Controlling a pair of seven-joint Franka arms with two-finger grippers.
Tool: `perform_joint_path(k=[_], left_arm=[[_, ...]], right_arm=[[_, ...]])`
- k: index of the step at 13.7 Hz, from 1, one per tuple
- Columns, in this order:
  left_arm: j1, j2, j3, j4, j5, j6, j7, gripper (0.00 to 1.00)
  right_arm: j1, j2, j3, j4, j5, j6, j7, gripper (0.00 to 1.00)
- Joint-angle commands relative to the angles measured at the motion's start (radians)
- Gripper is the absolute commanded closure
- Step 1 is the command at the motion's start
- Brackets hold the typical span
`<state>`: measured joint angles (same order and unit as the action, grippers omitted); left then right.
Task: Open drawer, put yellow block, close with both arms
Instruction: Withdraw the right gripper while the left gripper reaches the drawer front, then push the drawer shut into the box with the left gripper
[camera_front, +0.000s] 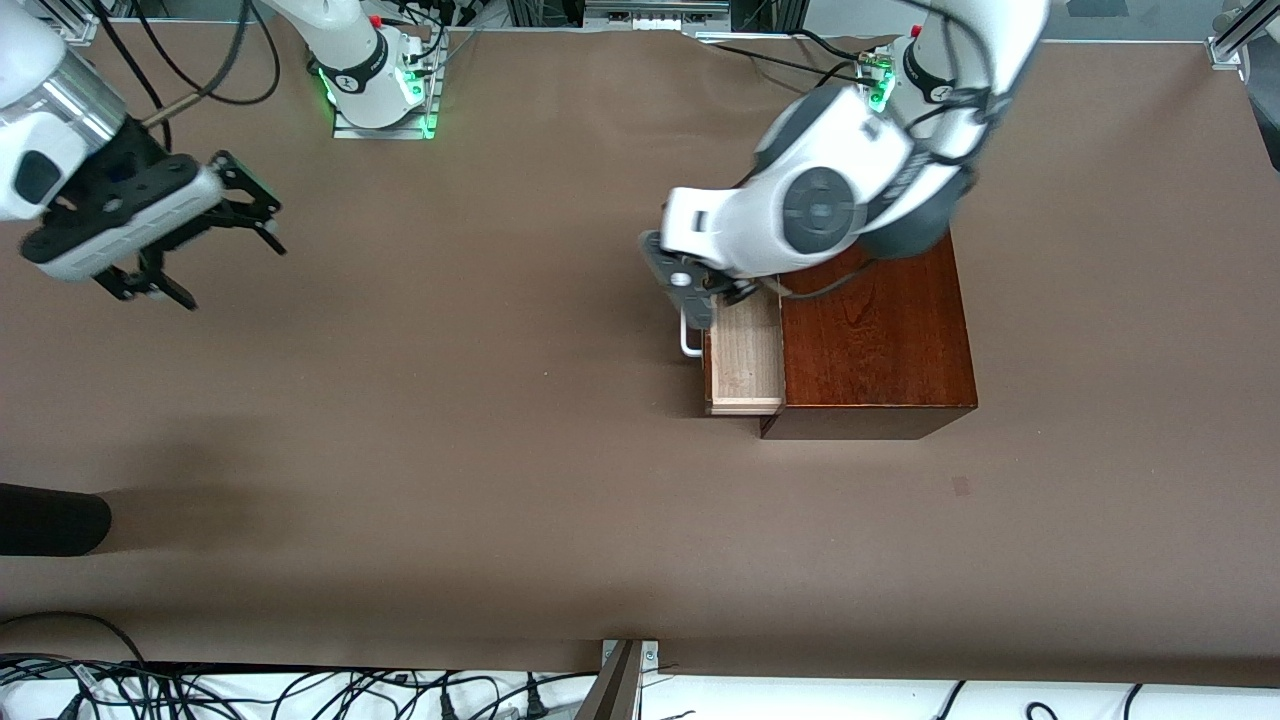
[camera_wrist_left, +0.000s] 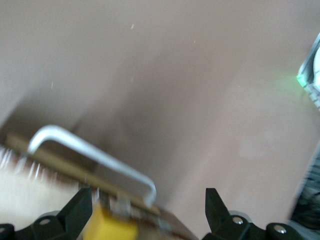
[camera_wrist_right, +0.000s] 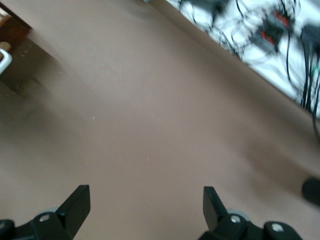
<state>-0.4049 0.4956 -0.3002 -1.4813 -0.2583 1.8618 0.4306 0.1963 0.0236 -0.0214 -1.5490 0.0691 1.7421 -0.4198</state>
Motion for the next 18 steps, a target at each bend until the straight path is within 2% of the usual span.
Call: perform_joint_path(k=[1,3,6,9,13,18], left_arm=[[-0.044,0.078,0.004,0.042,0.089,0.098,0.224,0.0],[-0.077,0.112,0.004,0.042,0.17,0.125,0.296,0.0],[-0.162,0.145,0.004,0.03,0.411,0.137,0.326,0.0],[-0.169,0.176,0.007,0.015,0.497,0.123,0.329,0.0],[-0.155,0.163,0.019,0.01,0.597,-0.04,0.312,0.0],[-0.095,0.153,0.023,0.015,0.608,-0.171,0.313,0.0]], right_arm=[[-0.008,-0.077,-0.04,-0.169,0.012,0.036,0.114,0.0],[-0.017,-0.077,-0.058,-0.221,0.0,0.048,0.185,0.0],[-0.032,-0.067,-0.061,-0.243,-0.045,0.076,0.202,0.0],[-0.041,-0.035,-0.06,-0.176,-0.046,0.067,0.185,0.0],[-0.041,-0.031,-0.061,-0.149,-0.055,0.045,0.18,0.0],[-0.044,-0.027,-0.063,-0.148,-0.06,0.039,0.18,0.0]])
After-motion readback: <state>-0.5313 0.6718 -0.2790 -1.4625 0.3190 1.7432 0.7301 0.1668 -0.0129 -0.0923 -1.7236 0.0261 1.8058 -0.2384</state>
